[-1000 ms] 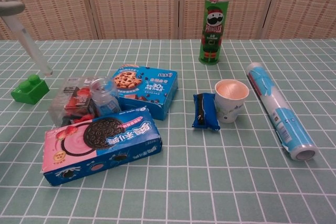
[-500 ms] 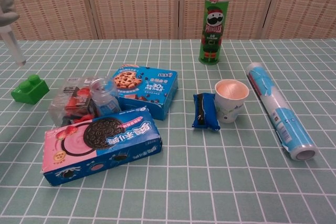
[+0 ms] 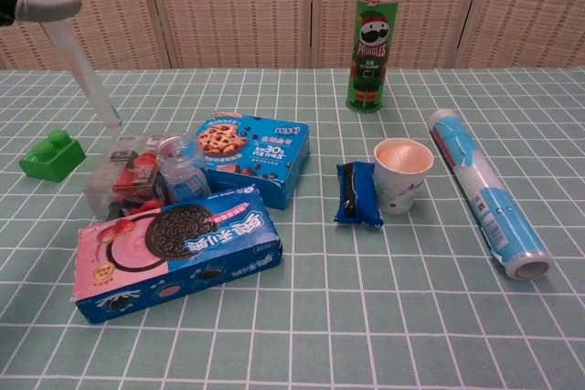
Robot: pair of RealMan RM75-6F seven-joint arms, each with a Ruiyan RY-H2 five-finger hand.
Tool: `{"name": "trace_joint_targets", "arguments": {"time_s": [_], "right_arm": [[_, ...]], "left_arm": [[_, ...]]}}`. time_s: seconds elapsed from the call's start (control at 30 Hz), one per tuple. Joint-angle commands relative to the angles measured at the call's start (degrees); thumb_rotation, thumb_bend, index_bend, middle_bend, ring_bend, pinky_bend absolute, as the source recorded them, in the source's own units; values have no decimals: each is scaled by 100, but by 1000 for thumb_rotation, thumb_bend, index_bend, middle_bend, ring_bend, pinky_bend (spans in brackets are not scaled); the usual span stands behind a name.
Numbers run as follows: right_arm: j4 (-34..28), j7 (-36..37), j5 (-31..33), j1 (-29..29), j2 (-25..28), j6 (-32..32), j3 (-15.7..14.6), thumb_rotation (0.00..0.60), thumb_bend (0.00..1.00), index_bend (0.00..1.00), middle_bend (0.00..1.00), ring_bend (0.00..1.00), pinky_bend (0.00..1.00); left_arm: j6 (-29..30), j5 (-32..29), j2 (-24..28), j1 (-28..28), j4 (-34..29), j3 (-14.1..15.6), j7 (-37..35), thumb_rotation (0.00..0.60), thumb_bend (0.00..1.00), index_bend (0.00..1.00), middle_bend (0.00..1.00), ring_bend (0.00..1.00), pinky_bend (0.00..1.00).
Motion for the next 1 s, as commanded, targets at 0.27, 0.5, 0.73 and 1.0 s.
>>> {"name": "trace_joint_targets", "arguments": {"time_s": [0.27,0.5,0.73,1.0], "right_arm": [[9,46,20,19,20,-35,-4,600,52,276,370,294,349],[39,147,25,-1,37,12,0,600,52,276,370,294,349],[52,186,30,-3,47,15,-1,600,52,275,370,294,349],[54,195,59,6,52,-25,0,600,52,276,370,294,349]], "left_arm": [[-12,-354,-491,-475,-113,-60,677,600,424,859,1000,1000,1000],[30,-545,-717,-639,-14,-62,881,600,423,858,1000,1000,1000],[14,-643,-801,-725,87,-26,970,600,423,858,1000,1000,1000],[-136,-735,-827,-750,271,74,866,600,423,858,1000,1000,1000]]}}
